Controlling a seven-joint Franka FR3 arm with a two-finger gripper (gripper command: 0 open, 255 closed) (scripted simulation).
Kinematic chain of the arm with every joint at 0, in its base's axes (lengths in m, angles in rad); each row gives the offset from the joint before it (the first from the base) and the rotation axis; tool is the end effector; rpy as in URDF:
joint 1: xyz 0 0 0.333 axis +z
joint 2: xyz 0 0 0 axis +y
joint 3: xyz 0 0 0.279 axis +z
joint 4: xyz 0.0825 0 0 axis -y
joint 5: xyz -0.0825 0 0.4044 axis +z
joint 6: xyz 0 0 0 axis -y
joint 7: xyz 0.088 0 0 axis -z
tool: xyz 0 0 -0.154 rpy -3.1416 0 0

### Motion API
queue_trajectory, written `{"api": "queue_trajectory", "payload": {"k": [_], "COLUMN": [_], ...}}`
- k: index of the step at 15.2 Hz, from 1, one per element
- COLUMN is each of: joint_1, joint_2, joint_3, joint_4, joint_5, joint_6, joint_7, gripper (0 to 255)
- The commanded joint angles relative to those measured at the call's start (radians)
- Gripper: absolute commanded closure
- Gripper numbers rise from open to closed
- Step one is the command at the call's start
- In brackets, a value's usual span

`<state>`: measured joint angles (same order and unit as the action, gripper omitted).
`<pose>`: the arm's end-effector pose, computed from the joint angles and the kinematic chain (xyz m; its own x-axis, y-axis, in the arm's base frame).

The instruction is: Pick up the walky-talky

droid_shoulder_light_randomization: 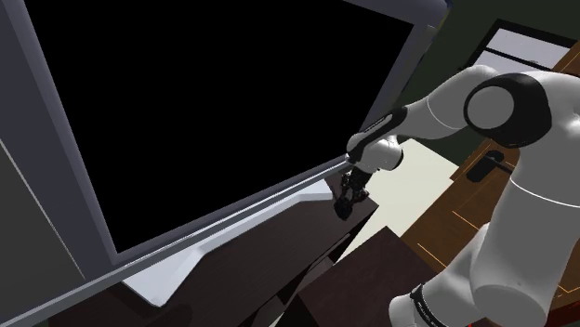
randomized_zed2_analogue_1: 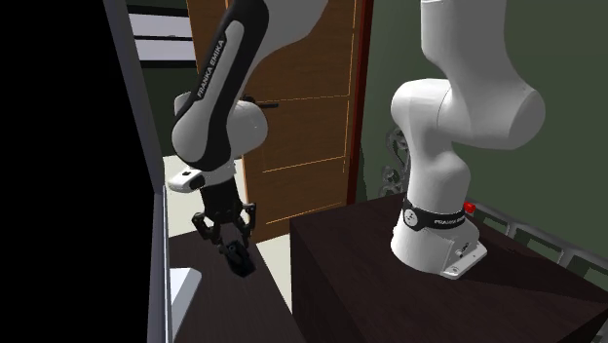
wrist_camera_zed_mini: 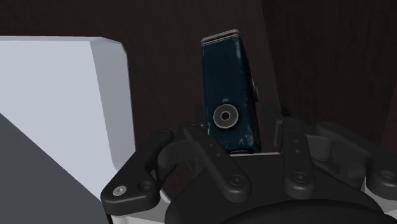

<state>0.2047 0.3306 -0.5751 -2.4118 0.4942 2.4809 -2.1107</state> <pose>0.4246 -0.1874 0.0840 0.2470 0.9598 0.1335 0.9644 -0.2300 -0.1306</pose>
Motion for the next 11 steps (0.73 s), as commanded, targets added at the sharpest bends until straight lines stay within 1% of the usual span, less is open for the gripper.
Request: {"api": "queue_trajectory", "payload": {"k": [1, 9, 11], "joint_1": [0.013, 0.057, 0.057], "joint_2": [-0.030, -0.153, -0.155], "joint_3": [-0.020, -0.085, -0.086], "joint_4": [-0.007, -0.016, -0.016], "joint_5": [-0.033, -0.169, -0.172], "joint_6": [-0.016, -0.092, -0.094], "joint_7": [0.022, 0.124, 0.127], "gripper": [255, 255, 255]}}
